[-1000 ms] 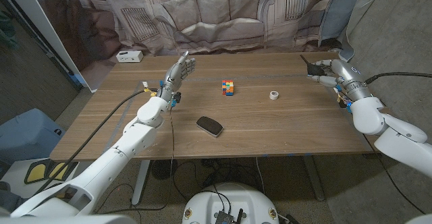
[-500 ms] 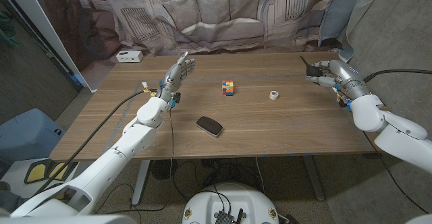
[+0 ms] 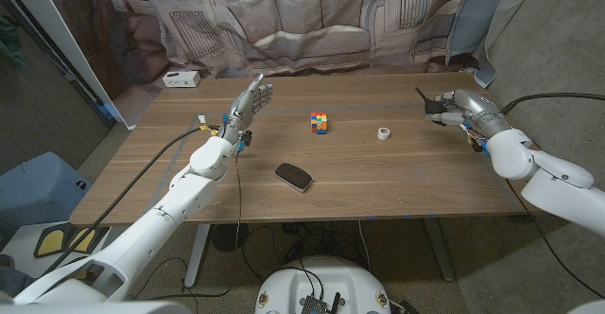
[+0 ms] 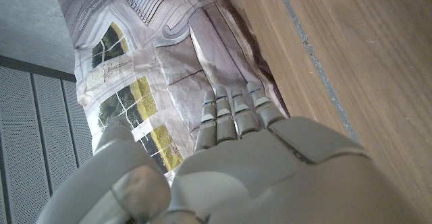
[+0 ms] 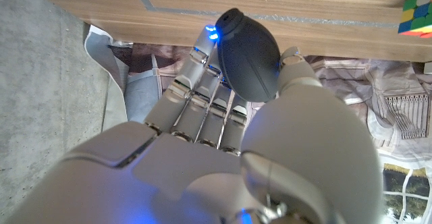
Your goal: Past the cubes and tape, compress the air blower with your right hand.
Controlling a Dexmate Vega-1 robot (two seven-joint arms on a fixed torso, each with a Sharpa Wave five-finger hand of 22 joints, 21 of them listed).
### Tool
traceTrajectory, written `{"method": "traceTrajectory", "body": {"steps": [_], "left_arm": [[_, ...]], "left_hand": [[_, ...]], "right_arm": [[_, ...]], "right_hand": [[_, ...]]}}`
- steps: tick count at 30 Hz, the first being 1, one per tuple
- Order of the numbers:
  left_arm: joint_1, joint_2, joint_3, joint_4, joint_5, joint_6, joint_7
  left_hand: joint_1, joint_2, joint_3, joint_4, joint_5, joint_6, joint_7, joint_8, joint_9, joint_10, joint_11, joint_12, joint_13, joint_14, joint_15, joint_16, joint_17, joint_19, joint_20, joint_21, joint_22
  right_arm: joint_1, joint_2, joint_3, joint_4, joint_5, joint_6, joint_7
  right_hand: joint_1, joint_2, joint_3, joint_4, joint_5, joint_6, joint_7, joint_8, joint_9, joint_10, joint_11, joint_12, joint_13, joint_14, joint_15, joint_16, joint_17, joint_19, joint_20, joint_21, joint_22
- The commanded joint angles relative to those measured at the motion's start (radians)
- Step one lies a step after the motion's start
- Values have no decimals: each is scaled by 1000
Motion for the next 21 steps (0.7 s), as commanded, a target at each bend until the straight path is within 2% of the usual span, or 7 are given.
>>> {"method": "traceTrajectory", "body": {"steps": [1,12,21], "left_arm": [[-4,-6,-2,25,-8,-13,-9],[-10,-9,2,38,-10,-15,-17],[-9,-10,1,37,-6,-16,-9]], "left_hand": [[2,7,3,-3,-1,4,0,-3,6,9,4,0,3,6,5,-3,2,7,-2,-4,5],[2,7,3,-4,-1,5,0,-3,6,4,5,-2,3,6,5,-3,2,6,-2,-4,5],[1,7,3,-4,-1,4,0,-3,6,6,4,-2,3,6,4,-3,2,6,-1,-4,5]], "right_arm": [[53,-31,-73,4,2,-71,48],[118,-59,-151,4,-17,-146,99],[162,-72,-200,28,-17,-159,139]], "right_hand": [[-7,7,-1,-1,4,2,1,3,3,-1,3,2,0,-3,-52,1,3,-4,-1,-4,3],[-13,13,-4,-2,4,-2,0,3,3,-11,-2,-1,0,-31,-41,-7,7,-20,7,-13,3],[-12,16,-4,-6,5,-2,-1,4,3,-13,-2,-1,0,-37,-42,-8,9,-23,9,-15,2]]}}
